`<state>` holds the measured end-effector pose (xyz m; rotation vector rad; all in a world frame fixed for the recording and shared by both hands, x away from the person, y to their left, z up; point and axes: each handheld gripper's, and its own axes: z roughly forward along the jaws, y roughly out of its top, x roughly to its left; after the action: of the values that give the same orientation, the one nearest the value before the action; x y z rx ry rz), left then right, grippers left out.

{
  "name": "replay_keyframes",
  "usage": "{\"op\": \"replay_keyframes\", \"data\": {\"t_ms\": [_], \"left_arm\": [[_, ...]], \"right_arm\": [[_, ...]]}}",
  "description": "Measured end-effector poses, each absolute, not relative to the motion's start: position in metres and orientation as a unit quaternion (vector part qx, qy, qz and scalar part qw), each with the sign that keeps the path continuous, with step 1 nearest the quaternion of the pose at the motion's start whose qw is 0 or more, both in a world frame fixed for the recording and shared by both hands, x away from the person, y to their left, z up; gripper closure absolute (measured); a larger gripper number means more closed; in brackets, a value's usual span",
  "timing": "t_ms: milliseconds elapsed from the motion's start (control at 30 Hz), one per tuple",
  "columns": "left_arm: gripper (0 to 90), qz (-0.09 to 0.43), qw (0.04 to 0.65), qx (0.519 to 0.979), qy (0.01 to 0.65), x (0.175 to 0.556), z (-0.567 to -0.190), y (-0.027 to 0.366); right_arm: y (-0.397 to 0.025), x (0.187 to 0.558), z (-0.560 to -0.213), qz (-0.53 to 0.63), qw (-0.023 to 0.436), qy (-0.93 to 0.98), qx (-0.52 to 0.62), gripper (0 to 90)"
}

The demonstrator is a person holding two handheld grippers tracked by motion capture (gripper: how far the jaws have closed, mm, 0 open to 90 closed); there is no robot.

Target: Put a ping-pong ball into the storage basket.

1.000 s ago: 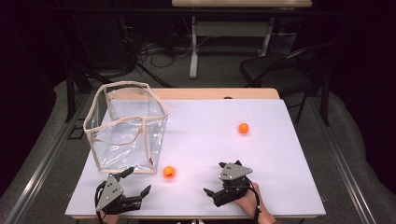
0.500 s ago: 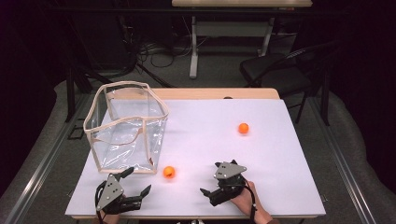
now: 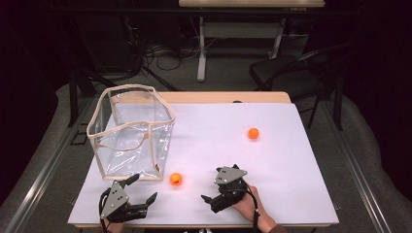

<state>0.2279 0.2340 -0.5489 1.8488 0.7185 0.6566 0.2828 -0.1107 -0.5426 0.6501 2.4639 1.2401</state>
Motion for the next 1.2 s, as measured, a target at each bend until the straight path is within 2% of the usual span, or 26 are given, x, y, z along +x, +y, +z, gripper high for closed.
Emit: {"op": "replay_keyframes", "data": {"t_ms": [1200], "left_arm": [[15.8, 0.271, 0.504, 0.764, 0.298, 0.227, -0.549, 0.235]], "right_arm": [[-0.056, 0.307, -0.549, 0.428, 0.112, 0.870, 0.216, 0.0]]}}
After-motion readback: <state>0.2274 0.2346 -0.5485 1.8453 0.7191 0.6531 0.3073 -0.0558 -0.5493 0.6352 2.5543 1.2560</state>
